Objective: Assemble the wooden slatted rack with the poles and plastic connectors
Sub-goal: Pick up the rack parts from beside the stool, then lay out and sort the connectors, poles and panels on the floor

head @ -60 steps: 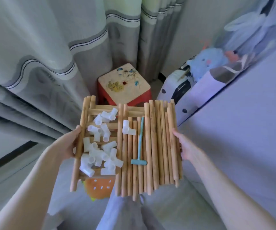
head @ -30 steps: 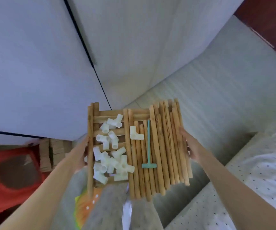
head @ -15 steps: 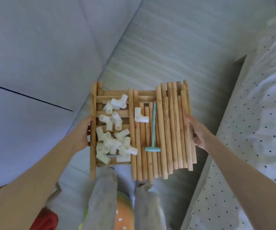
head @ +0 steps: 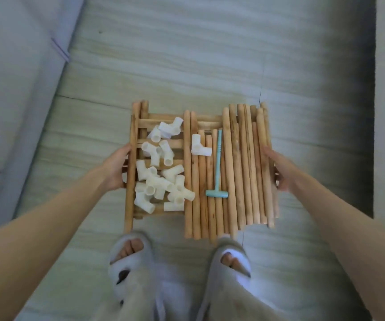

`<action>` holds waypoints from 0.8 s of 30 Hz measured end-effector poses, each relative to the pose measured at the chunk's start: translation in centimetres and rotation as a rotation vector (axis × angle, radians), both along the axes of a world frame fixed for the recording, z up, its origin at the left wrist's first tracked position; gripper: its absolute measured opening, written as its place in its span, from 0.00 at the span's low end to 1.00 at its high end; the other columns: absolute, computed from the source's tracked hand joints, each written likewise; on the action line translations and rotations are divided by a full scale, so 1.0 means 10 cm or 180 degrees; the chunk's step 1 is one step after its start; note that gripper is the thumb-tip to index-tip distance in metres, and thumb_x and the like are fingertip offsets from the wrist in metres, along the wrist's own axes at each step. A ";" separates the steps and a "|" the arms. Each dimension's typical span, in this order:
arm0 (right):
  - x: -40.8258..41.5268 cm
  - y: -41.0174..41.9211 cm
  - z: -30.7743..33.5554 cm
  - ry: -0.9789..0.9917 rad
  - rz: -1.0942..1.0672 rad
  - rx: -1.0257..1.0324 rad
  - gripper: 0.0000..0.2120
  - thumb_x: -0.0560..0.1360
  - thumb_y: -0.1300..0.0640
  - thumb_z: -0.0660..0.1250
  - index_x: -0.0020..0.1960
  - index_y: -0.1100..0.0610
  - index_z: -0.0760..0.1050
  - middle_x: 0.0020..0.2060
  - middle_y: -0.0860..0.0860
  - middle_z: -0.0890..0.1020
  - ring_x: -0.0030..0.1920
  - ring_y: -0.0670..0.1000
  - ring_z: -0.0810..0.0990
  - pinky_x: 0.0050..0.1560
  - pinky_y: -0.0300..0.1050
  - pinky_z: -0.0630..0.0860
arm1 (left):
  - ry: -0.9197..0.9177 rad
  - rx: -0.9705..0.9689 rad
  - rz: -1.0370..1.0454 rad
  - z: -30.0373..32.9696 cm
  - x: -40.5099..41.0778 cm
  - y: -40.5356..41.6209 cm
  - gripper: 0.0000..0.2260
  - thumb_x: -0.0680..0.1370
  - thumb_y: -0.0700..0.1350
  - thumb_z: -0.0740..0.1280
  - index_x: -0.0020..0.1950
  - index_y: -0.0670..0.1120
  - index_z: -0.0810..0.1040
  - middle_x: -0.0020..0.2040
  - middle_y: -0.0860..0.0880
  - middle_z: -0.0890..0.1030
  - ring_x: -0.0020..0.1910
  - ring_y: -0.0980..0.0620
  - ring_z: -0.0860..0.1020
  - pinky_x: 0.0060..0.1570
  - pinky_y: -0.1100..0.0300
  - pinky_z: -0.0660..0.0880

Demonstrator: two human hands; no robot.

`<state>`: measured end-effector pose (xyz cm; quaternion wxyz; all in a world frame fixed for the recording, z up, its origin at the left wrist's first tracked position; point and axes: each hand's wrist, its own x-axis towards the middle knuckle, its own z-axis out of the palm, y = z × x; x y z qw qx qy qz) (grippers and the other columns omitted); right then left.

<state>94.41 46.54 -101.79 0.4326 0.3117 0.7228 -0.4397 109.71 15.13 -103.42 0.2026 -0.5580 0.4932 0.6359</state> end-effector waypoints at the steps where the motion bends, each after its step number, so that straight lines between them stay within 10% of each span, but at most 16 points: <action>1: -0.01 0.03 -0.15 0.0011 0.0000 -0.0023 0.29 0.75 0.39 0.63 0.68 0.56 0.67 0.57 0.53 0.73 0.56 0.54 0.71 0.62 0.53 0.69 | 0.0014 -0.0022 -0.0045 -0.15 -0.04 0.02 0.15 0.80 0.55 0.56 0.43 0.49 0.76 0.44 0.48 0.76 0.43 0.48 0.74 0.41 0.50 0.73; 16: -0.19 0.16 -0.81 0.0364 -0.0253 -0.0174 0.32 0.73 0.37 0.64 0.68 0.58 0.69 0.43 0.50 0.75 0.41 0.50 0.74 0.50 0.52 0.72 | 0.0084 -0.0135 -0.0344 -0.83 -0.48 0.02 0.12 0.79 0.52 0.58 0.42 0.48 0.75 0.45 0.46 0.74 0.44 0.46 0.72 0.50 0.47 0.72; 24: -0.32 0.12 -0.94 0.0624 -0.0198 -0.0073 0.33 0.74 0.37 0.62 0.69 0.60 0.67 0.63 0.54 0.74 0.54 0.53 0.73 0.57 0.50 0.70 | 0.0224 -0.0432 -0.0597 -0.75 -0.72 0.01 0.12 0.79 0.49 0.56 0.43 0.47 0.76 0.46 0.46 0.77 0.43 0.47 0.74 0.42 0.51 0.73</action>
